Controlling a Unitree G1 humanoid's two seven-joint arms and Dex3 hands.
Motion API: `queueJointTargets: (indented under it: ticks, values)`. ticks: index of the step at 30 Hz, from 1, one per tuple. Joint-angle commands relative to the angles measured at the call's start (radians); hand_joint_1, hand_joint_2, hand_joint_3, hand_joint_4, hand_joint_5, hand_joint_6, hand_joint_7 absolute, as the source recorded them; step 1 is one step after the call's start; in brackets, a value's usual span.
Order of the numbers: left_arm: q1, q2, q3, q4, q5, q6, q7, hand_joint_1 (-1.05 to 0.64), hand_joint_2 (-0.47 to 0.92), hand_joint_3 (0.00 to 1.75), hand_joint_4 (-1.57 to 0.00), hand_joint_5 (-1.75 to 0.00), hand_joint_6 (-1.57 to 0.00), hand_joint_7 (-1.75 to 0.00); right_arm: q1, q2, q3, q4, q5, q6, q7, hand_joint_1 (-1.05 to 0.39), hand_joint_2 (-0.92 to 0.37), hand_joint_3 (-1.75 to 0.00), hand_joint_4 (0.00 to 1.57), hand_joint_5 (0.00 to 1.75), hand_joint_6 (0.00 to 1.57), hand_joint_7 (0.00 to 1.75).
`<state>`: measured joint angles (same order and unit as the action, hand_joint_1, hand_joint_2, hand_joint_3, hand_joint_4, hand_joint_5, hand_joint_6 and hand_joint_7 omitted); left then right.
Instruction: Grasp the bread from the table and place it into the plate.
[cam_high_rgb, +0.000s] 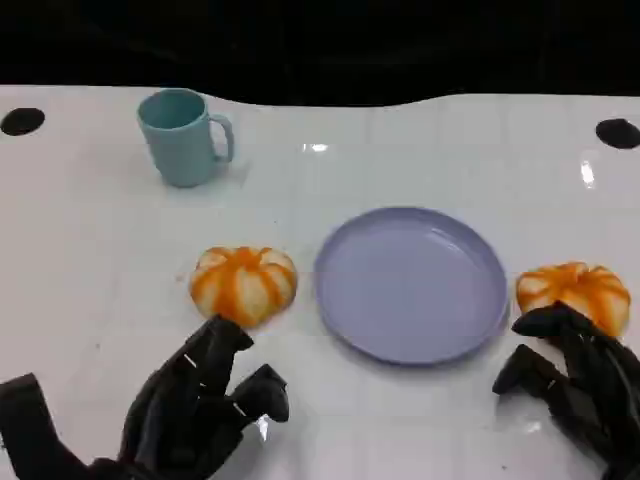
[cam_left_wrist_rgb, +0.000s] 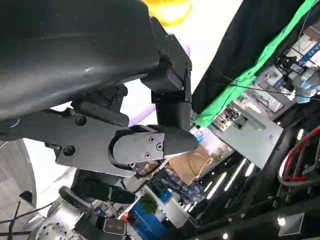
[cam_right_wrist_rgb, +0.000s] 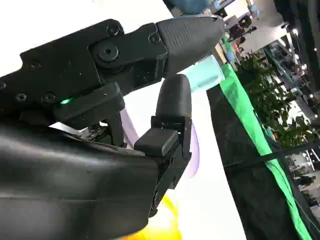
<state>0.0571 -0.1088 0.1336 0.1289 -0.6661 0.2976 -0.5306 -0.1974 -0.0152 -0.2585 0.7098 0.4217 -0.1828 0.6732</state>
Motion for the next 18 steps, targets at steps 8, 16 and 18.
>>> queueJointTargets:
  ticks: [8,16,18]
  values:
    - [0.006,0.015,0.005,-0.002,0.008,-0.009,-0.010,-0.53,0.92,0.34,-0.80,-1.75,-0.59,-1.75,0.011,-0.008,-0.013,0.007,0.015,0.015,0.023,-0.52,-0.92,-0.14,0.65,1.58,0.65,1.17]
    - [0.006,0.003,0.010,0.002,0.000,-0.022,-0.022,-0.51,0.92,0.38,-0.78,-1.75,-0.57,-1.75,0.019,-0.014,-0.003,-0.004,-0.009,-0.009,0.004,-0.55,-0.92,-0.15,0.64,1.56,0.64,1.17]
    - [0.007,0.001,0.011,0.002,0.000,-0.023,-0.023,-0.51,0.92,0.39,-0.78,-1.75,-0.57,-1.75,0.021,-0.013,-0.002,-0.007,-0.010,-0.009,0.001,-0.55,-0.92,-0.15,0.64,1.56,0.63,1.17]
